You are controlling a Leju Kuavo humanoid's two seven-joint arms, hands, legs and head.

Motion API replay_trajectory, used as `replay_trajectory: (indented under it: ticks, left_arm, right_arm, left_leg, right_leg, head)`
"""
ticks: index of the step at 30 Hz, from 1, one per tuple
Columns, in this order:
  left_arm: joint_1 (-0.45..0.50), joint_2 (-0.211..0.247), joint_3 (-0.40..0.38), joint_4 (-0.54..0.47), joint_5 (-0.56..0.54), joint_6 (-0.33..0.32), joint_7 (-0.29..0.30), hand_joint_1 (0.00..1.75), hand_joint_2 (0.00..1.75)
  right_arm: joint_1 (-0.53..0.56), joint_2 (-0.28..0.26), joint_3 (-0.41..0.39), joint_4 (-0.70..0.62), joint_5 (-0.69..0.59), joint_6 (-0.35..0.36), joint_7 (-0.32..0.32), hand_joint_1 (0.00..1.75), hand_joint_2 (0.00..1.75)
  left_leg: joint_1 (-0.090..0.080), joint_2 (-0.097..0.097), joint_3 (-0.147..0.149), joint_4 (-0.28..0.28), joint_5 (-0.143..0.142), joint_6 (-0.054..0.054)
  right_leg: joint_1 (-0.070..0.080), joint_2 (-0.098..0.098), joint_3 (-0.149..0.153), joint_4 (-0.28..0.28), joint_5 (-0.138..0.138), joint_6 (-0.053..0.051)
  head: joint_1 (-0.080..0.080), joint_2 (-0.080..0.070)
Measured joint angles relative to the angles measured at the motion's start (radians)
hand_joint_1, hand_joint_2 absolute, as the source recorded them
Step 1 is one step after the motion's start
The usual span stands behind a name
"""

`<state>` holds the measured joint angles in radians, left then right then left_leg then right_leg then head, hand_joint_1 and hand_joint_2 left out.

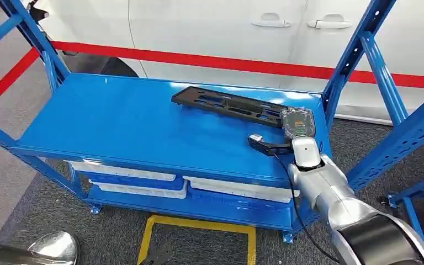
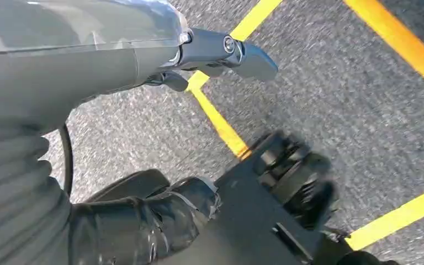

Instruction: Take the parts from the cabinet and place them on the table.

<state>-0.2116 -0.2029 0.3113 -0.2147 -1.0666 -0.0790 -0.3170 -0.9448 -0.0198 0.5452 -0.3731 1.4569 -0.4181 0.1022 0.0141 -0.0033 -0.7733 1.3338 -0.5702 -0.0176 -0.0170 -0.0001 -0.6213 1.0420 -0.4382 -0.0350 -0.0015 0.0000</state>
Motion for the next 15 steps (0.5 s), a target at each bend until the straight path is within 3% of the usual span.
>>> replay_trajectory:
  ticks: [1, 2, 4, 5, 6, 9, 10, 11, 12, 14, 15]
  left_arm:
    - [0.001, 0.0, 0.0, 0.0, 0.0, 0.0, 0.0, 0.0, 1.75]
    - [0.001, 0.0, 0.0, 0.0, 0.0, 0.0, 0.0, 0.0, 1.75]
    - [-0.001, 0.0, 0.0, 0.0, 0.0, 0.0, 0.0, 0.0, 1.75]
    - [-0.002, 0.001, 0.0, 0.0, 0.0, 0.001, 0.0, 0.0, 1.75]
    - [-0.002, 0.002, 0.0, 0.0, 0.0, 0.002, 0.0, 0.0, 1.75]
    - [-0.001, 0.003, 0.0, 0.0, 0.0, 0.002, 0.0, 0.0, 1.75]
    - [-0.001, 0.003, 0.0, 0.0, 0.0, 0.002, 0.0, 0.0, 1.75]
    - [-0.002, 0.002, -0.001, 0.0, 0.0, 0.002, 0.0, 0.0, 1.75]
    - [-0.002, 0.003, -0.001, 0.0, 0.0, 0.002, 0.0, 0.0, 1.75]
    - [-0.001, 0.002, -0.002, 0.0, 0.0, 0.002, 0.0, 0.0, 1.75]
    - [0.0, 0.003, -0.002, 0.0, 0.0, 0.002, 0.0, 0.0, 1.75]
  right_arm:
    - [0.003, 0.0, 0.0, 0.0, 0.0, 0.0, 0.0, 1.75, 1.75]
    - [0.004, 0.0, 0.0, 0.0, 0.0, 0.0, 0.0, 1.75, 1.75]
    - [0.003, 0.0, 0.0, 0.0, 0.0, -0.002, 0.0, 1.75, 1.75]
    - [0.003, 0.0, 0.0, 0.0, -0.001, -0.002, 0.0, 1.75, 1.75]
    - [0.002, 0.0, -0.001, 0.0, -0.002, -0.003, 0.0, 1.75, 1.75]
    - [0.003, 0.0, -0.001, 0.0, -0.002, -0.003, 0.0, 1.75, 1.75]
    - [0.003, 0.0, -0.001, 0.0, -0.002, -0.003, 0.0, 1.75, 1.75]
    - [0.003, -0.002, -0.001, 0.0, -0.002, -0.005, 0.0, 1.75, 1.75]
    - [0.002, -0.003, -0.002, 0.0, -0.002, -0.005, 0.0, 1.75, 1.75]
    - [0.007, -0.003, -0.002, 0.0, -0.002, -0.005, 0.0, 1.75, 1.75]
    - [0.011, -0.003, -0.002, 0.0, -0.002, -0.005, 0.0, 1.75, 1.75]
  left_leg:
    - [0.0, 0.0, 0.004, 0.011, 0.005, 0.001]
    - [0.0, 0.0, 0.032, -0.023, 0.026, 0.003]
    - [-0.002, 0.0, 0.152, -0.205, 0.096, 0.016]
    - [-0.004, -0.001, 0.201, -0.29, 0.095, 0.026]
    - [-0.01, 0.0, 0.214, -0.305, 0.096, 0.028]
    - [-0.015, -0.002, 0.205, -0.31, 0.105, 0.039]
    - [-0.004, -0.001, 0.208, -0.33, 0.12, 0.051]
    - [-0.004, 0.004, 0.207, -0.337, 0.13, 0.056]
    - [-0.004, 0.004, 0.2, -0.339, 0.137, 0.064]
    - [-0.005, 0.006, 0.186, -0.337, 0.144, 0.066]
    - [-0.005, 0.006, 0.179, -0.335, 0.148, 0.065]
  right_leg:
    - [0.001, 0.0, -0.006, 0.001, 0.004, 0.001]
    - [0.002, 0.0, -0.012, 0.002, 0.008, 0.002]
    - [0.003, 0.0, -0.018, 0.004, 0.014, 0.008]
    - [0.003, -0.001, -0.019, 0.004, 0.016, 0.012]
    - [0.007, -0.001, -0.023, 0.004, 0.02, 0.018]
    - [0.003, -0.001, -0.023, -0.007, 0.036, 0.038]
    - [0.008, -0.001, -0.024, -0.008, 0.036, 0.044]
    - [0.004, 0.001, -0.032, 0.009, 0.014, 0.045]
    - [0.005, 0.001, -0.051, 0.055, -0.027, 0.046]
    - [0.003, 0.001, -0.112, 0.209, -0.112, 0.053]
    - [0.003, 0.001, -0.136, 0.275, -0.137, 0.056]
  head:
    - [0.0, 0.0]
    - [0.0, 0.0]
    - [0.0, 0.0]
    - [0.0, 0.0]
    - [0.0, 0.0]
    - [0.0, 0.0]
    - [0.002, 0.0]
    - [0.002, 0.0]
    - [0.002, 0.0]
    - [0.002, 0.0]
    - [0.002, 0.0]
